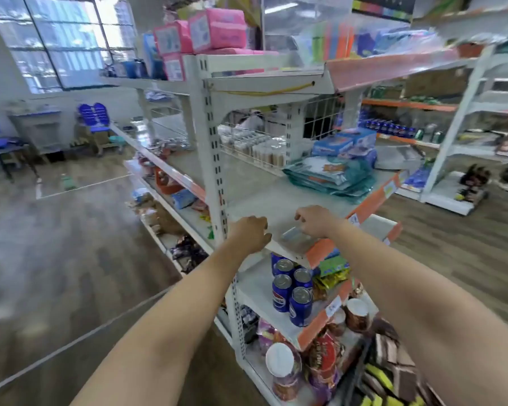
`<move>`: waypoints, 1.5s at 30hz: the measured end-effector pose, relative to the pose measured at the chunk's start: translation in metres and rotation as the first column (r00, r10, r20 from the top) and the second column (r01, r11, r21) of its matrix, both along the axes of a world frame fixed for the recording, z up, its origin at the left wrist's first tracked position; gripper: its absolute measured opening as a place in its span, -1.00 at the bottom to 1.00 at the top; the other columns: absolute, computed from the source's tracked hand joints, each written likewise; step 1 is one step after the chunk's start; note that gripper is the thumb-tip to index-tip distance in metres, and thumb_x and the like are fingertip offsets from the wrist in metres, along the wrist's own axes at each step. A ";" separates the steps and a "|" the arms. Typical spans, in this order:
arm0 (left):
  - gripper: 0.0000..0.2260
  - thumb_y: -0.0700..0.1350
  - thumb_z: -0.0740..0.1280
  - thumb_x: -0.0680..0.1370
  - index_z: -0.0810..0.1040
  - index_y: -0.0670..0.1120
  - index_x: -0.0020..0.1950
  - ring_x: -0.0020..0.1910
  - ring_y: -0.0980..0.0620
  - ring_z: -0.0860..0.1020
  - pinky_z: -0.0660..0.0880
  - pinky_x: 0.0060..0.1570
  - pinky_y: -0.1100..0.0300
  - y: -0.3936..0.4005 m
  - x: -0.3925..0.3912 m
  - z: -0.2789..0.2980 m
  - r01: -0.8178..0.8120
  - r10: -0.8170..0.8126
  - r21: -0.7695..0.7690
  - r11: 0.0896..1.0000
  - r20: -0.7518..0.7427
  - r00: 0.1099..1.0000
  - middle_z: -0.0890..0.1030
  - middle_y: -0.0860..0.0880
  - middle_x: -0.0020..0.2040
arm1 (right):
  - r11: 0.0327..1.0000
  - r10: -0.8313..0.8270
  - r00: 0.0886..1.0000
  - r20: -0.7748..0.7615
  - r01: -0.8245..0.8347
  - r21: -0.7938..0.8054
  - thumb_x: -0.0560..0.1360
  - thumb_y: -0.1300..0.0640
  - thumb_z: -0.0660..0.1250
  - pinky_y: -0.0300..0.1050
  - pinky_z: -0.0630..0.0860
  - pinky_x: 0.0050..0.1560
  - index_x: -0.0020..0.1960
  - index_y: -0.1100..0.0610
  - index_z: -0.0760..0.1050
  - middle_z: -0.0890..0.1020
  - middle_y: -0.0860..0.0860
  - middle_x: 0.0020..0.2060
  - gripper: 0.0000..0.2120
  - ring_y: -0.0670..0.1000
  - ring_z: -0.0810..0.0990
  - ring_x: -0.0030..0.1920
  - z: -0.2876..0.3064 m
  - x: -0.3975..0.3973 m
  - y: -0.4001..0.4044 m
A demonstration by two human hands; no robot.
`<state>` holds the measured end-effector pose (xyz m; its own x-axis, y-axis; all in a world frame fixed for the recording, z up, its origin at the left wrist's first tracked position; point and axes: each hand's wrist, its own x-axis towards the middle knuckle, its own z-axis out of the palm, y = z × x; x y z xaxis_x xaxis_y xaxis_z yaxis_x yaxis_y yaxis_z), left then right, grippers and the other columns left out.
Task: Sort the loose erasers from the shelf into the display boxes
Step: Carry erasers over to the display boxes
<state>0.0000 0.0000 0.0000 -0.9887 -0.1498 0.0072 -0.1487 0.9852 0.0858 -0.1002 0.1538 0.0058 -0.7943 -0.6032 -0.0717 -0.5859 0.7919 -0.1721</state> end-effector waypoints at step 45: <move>-0.68 -0.12 0.40 0.48 0.55 -0.08 0.23 0.06 0.00 0.51 0.31 -0.02 0.29 -0.100 0.135 0.003 -0.329 0.455 0.383 0.863 -0.306 0.836 0.58 -0.05 0.11 | 0.681 0.462 0.884 -0.068 -0.403 -0.612 0.44 0.09 0.42 -0.33 0.31 -0.12 0.14 0.11 0.57 0.55 0.01 -0.04 -0.72 -0.08 0.46 -0.07 -0.004 0.086 -0.124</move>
<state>0.1353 -0.1001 0.0033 -0.7742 -0.5808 0.2515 -0.4112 0.7637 0.4977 -0.0140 0.0295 0.0020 -0.4423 -0.8185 0.3666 -0.7963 0.1703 -0.5804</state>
